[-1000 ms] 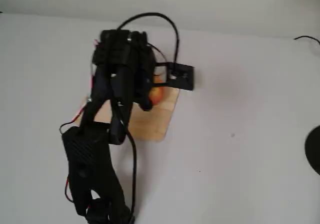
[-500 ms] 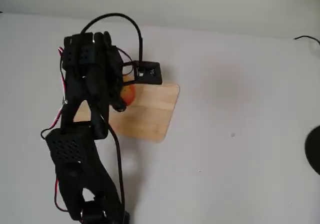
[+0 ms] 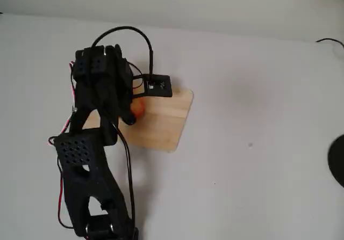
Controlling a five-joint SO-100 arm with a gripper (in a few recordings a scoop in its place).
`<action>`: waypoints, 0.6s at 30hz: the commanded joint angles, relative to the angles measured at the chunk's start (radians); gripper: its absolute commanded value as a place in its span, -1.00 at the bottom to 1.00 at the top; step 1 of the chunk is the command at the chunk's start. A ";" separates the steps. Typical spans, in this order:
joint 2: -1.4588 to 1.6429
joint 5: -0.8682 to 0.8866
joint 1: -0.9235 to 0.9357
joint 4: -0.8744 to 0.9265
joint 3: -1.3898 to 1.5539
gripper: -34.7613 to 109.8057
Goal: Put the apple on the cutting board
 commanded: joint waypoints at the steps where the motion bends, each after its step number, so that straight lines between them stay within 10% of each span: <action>1: 0.021 0.014 -0.021 -0.025 -0.095 -0.47; 18: -0.055 -0.017 -0.026 -0.014 -0.095 0.18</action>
